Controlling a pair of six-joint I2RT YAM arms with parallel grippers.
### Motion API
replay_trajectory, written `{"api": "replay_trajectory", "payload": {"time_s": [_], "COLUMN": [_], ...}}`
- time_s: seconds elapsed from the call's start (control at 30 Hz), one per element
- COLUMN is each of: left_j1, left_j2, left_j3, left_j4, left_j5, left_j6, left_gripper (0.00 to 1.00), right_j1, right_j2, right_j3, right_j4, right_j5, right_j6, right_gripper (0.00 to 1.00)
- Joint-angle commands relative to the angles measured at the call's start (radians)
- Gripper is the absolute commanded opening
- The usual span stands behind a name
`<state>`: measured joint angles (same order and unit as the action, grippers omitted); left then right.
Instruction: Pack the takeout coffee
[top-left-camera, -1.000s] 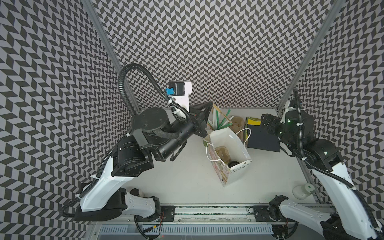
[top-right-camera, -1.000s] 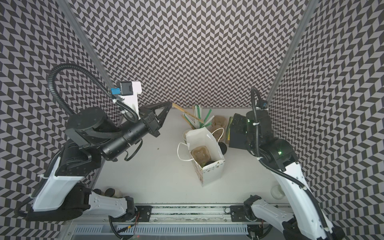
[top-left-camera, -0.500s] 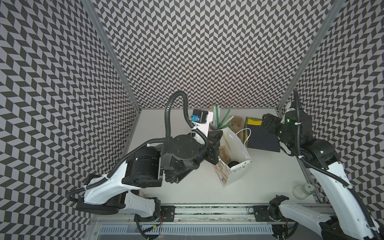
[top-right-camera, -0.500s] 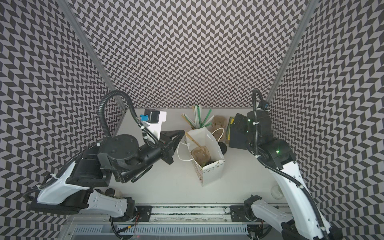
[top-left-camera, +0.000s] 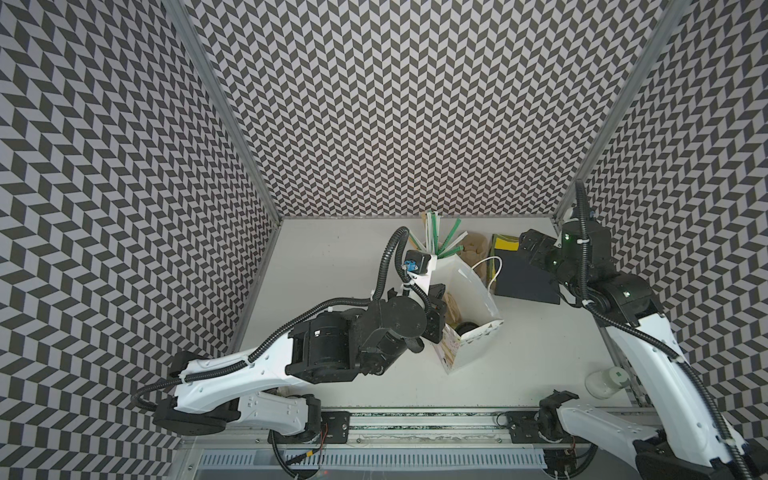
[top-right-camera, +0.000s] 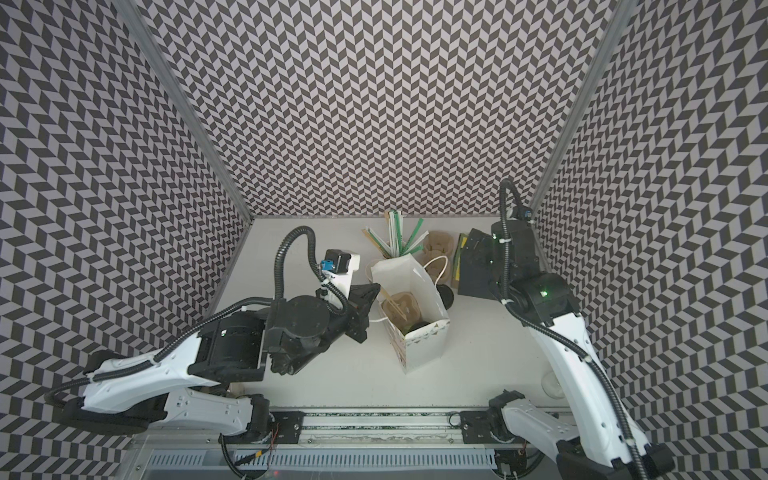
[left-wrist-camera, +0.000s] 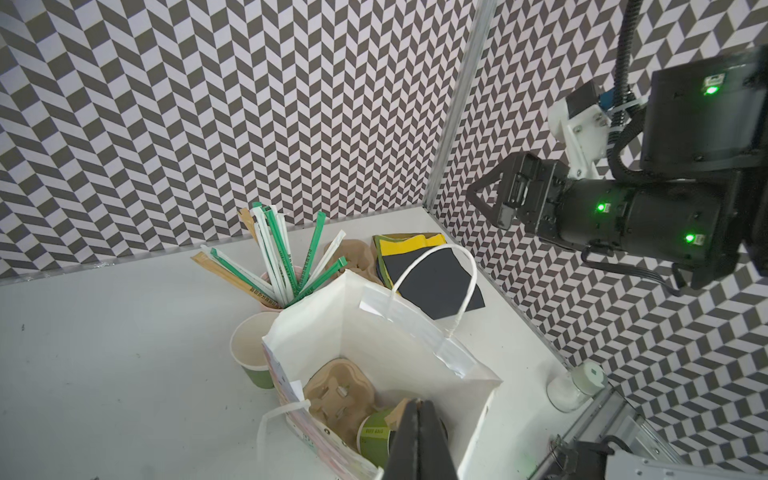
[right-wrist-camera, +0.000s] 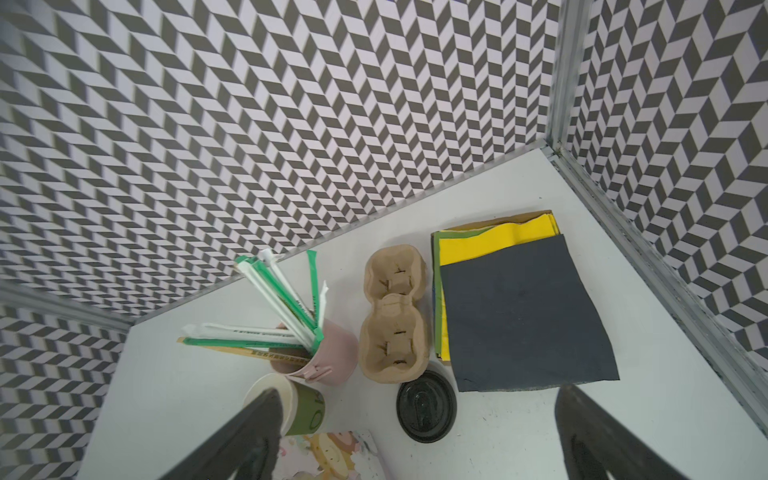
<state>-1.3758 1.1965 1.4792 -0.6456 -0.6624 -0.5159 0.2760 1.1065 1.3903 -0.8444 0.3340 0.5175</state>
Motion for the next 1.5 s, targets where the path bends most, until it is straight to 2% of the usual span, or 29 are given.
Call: {"api": "replay_trajectory", "payload": {"time_s": [0.0, 0.17, 0.23, 0.3, 0.47, 0.57, 0.67, 0.93, 1.17, 1.3, 1.4, 1.47], "left_j1": [0.089, 0.123, 0.145, 0.159, 0.195, 0.224, 0.249, 0.343, 0.448, 0.472, 0.475, 0.482], "left_j2": [-0.006, 0.064, 0.090, 0.114, 0.153, 0.151, 0.144, 0.070, -0.075, -0.115, -0.132, -0.138], "left_j3": [-0.072, -0.103, -0.113, -0.108, -0.094, -0.091, -0.064, -0.003, -0.078, -0.097, -0.114, -0.129], "left_j4": [0.136, 0.155, 0.171, 0.174, 0.176, 0.175, 0.156, 0.122, 0.163, 0.151, 0.154, 0.156], "left_j5": [0.132, 0.160, 0.200, 0.219, 0.236, 0.254, 0.255, 0.225, 0.218, 0.228, 0.219, 0.219], "left_j6": [0.017, 0.031, 0.033, 0.044, 0.071, 0.090, 0.116, 0.236, 0.287, 0.281, 0.283, 0.278], "left_gripper": [0.00, 0.00, 0.00, 0.00, 0.25, 0.44, 0.55, 0.61, 0.63, 0.63, 0.64, 0.63], "right_j1": [-0.071, -0.155, -0.181, -0.184, -0.196, -0.197, -0.197, -0.204, -0.210, -0.211, -0.214, -0.216], "right_j2": [0.083, 0.240, 0.321, 0.402, 0.556, 0.609, 0.653, 0.733, 0.748, 0.755, 0.748, 0.749], "right_j3": [-0.025, -0.072, -0.047, -0.014, -0.048, -0.055, -0.043, -0.072, -0.094, -0.096, -0.107, -0.109], "right_j4": [-0.003, 0.017, -0.016, -0.049, -0.009, 0.033, 0.058, 0.147, 0.191, 0.198, 0.213, 0.214], "right_j5": [-0.010, -0.071, -0.116, -0.108, -0.069, -0.045, -0.036, -0.085, -0.120, -0.151, -0.161, -0.169], "right_j6": [0.043, 0.099, 0.131, 0.140, 0.178, 0.182, 0.164, 0.123, 0.102, 0.086, 0.080, 0.076], "right_gripper": [1.00, 0.97, 0.95, 0.95, 0.91, 0.86, 0.80, 0.60, 0.53, 0.25, 0.22, 0.16]}}
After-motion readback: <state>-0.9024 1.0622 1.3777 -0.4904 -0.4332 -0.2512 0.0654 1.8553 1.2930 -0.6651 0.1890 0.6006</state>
